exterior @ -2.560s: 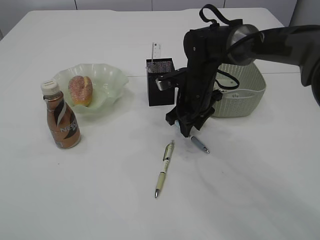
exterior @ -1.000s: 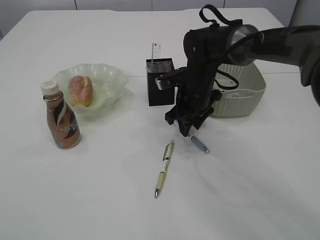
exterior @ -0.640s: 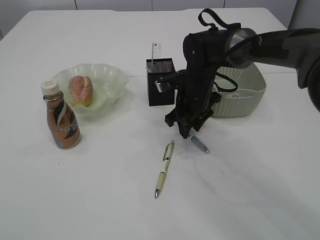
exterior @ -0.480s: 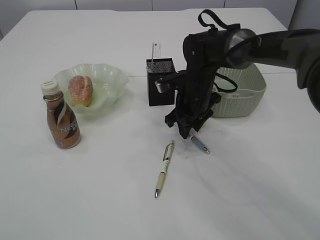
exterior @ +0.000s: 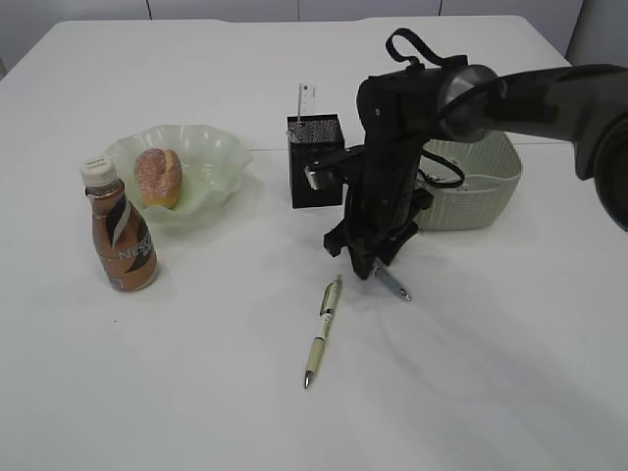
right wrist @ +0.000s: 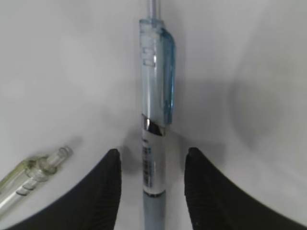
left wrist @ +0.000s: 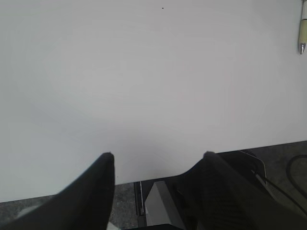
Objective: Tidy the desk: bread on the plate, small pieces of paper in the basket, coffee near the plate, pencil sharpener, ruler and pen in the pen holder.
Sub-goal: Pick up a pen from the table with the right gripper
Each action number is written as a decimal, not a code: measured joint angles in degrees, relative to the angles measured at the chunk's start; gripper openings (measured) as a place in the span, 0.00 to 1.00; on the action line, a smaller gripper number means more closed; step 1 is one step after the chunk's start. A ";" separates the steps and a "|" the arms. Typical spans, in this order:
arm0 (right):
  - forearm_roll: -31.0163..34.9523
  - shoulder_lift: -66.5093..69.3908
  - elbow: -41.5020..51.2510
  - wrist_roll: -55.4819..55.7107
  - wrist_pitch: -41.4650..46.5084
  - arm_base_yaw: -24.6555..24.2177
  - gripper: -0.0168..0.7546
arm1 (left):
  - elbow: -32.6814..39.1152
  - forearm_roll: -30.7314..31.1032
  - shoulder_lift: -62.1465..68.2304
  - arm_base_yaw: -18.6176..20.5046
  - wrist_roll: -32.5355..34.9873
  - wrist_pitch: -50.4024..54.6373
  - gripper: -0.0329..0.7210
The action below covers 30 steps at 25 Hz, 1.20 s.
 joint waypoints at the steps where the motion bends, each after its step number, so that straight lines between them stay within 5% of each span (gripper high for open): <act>1: 0.00 0.00 0.00 0.00 0.00 0.00 0.48 | 0.00 0.00 0.00 0.00 0.00 0.00 0.59; 18: 0.34 1.25 -1.57 0.00 1.78 0.00 0.47 | 0.00 0.00 0.00 0.00 0.00 0.09 0.59; 24: 0.57 1.25 -1.70 0.08 2.21 0.00 0.20 | 0.00 0.00 0.00 0.00 0.00 0.09 0.59; 30: 0.57 1.25 -1.86 0.08 2.71 0.00 0.14 | 0.00 -0.12 0.00 0.00 0.00 0.09 0.59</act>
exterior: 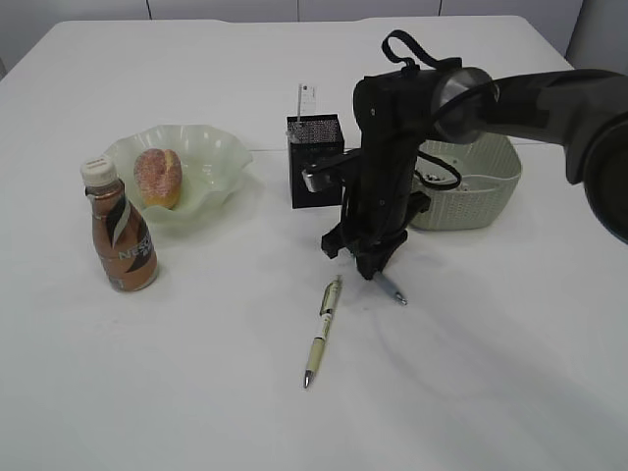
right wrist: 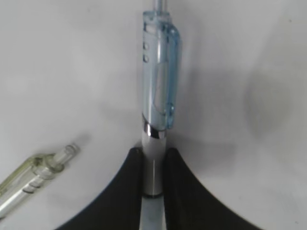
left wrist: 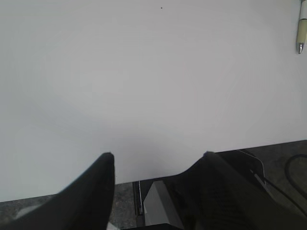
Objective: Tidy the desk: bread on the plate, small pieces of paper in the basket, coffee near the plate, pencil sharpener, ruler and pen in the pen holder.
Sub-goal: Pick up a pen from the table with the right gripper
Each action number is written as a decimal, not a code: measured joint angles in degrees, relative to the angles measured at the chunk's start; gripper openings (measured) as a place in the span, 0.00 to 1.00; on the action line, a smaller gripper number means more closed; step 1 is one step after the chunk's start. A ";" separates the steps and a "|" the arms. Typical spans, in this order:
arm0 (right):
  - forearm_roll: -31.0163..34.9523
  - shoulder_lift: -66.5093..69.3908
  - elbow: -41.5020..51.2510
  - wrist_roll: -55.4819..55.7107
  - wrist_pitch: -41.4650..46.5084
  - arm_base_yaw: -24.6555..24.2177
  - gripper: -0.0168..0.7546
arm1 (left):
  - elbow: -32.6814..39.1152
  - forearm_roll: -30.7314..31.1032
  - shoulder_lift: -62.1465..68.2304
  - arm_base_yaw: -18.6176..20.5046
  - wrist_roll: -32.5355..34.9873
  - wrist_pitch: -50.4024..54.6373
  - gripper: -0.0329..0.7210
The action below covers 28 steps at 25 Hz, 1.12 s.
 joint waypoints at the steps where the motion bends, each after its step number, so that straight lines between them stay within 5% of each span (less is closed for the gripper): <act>1: -0.10 0.14 -0.28 0.00 0.67 0.00 0.14 | 0.00 -0.08 0.00 0.00 0.00 0.00 0.59; 16: 5.45 0.20 -4.70 3.86 3.05 0.00 0.14 | 0.00 -0.27 0.00 0.00 0.00 0.00 0.59; 28: 1.75 -9.82 0.02 8.42 3.16 2.00 0.14 | 0.00 -0.27 0.00 0.00 0.00 0.00 0.59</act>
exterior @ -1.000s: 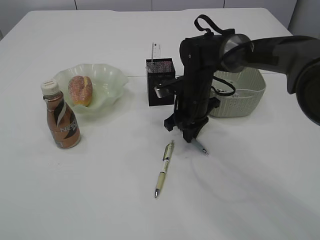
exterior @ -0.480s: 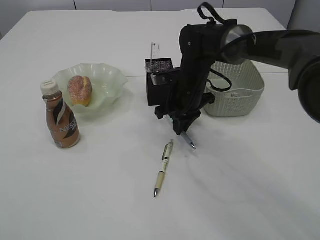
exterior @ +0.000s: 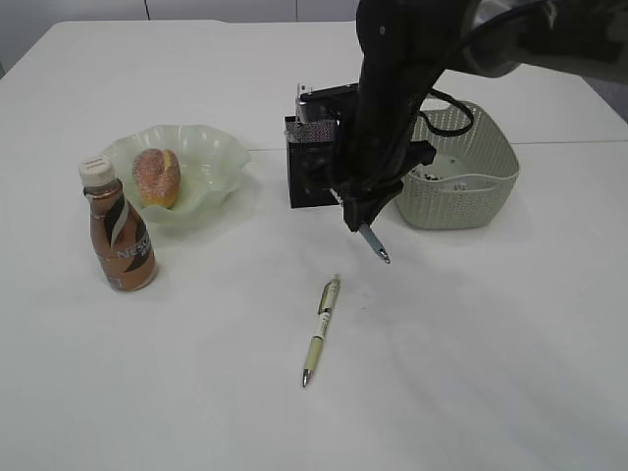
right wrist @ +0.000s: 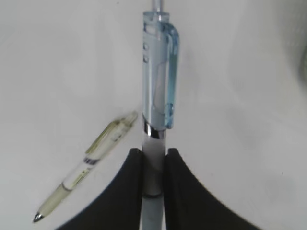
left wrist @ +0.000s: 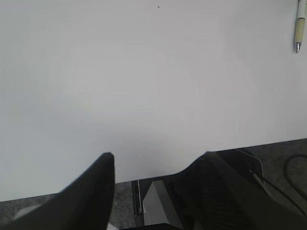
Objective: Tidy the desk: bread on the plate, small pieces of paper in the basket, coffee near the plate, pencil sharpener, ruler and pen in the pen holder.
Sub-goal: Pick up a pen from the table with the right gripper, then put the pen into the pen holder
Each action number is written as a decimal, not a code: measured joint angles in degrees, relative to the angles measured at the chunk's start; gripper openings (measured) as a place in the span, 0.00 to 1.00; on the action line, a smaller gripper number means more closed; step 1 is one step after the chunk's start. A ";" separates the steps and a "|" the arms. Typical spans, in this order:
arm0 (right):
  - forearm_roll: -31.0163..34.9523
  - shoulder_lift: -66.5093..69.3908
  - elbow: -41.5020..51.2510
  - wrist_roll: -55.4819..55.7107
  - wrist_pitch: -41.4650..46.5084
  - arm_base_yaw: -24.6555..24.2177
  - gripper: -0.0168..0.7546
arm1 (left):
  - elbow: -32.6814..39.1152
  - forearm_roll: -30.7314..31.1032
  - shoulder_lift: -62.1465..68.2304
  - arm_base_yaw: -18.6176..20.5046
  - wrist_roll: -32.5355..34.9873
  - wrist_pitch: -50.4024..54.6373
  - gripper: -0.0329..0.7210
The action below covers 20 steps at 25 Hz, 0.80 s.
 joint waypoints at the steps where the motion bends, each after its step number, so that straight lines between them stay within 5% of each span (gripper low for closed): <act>1: -0.09 -1.49 1.40 0.31 0.00 0.58 0.14 | 0.00 0.00 0.00 0.00 0.00 0.00 0.59; 9: 0.26 -16.65 23.77 -0.08 -16.39 1.49 0.14 | 0.00 0.00 0.00 0.00 0.00 0.00 0.59; 16: 0.16 -29.65 49.30 -2.35 -55.44 1.49 0.14 | 0.00 0.00 0.00 0.00 0.00 0.00 0.59; 20: 0.16 -30.45 54.56 -2.45 -74.74 1.49 0.14 | 0.00 0.00 0.00 0.00 0.00 0.00 0.59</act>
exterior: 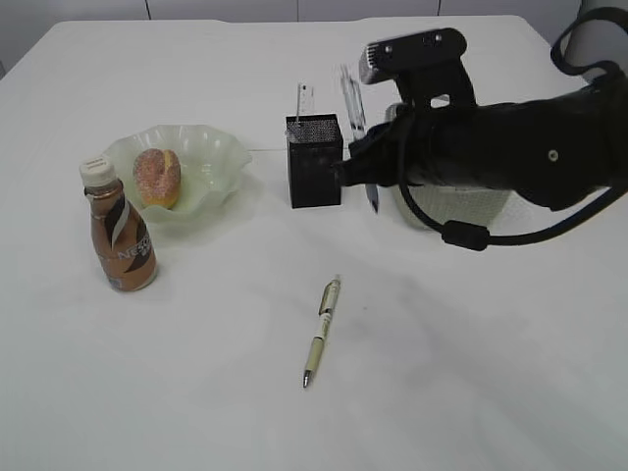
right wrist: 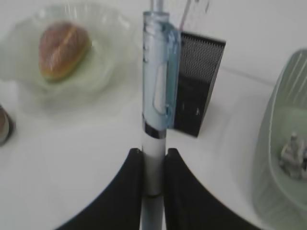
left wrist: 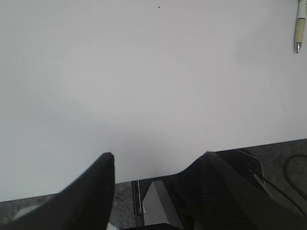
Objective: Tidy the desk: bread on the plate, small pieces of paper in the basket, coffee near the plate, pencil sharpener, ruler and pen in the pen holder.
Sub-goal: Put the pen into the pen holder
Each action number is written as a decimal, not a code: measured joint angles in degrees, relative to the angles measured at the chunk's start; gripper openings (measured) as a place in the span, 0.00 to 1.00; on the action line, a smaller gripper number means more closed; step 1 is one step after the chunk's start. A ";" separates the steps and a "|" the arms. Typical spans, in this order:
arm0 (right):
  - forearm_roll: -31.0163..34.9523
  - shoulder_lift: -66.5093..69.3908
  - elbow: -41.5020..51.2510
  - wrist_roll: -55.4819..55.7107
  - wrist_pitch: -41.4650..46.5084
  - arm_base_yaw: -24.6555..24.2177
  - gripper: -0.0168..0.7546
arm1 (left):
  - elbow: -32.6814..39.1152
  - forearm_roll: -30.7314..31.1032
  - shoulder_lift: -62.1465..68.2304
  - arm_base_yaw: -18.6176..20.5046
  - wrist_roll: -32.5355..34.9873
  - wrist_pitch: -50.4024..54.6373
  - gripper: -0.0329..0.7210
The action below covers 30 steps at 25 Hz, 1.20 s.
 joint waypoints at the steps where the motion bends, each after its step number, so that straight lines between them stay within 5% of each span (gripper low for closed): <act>1: 0.00 0.00 0.31 -0.13 -4.45 0.00 0.14 | 0.00 0.00 0.00 0.00 0.00 0.00 0.59; 6: 0.73 2.54 -0.10 -2.66 -21.69 -0.19 0.14 | 0.00 0.00 0.00 0.00 0.00 0.00 0.59; 10: 0.84 7.39 -5.01 -3.36 -26.96 -1.55 0.14 | 0.00 0.00 0.00 0.00 0.00 0.00 0.59; 30: 1.06 29.77 -31.31 -3.63 -21.85 -3.34 0.14 | 0.00 0.00 0.00 0.00 0.00 0.00 0.59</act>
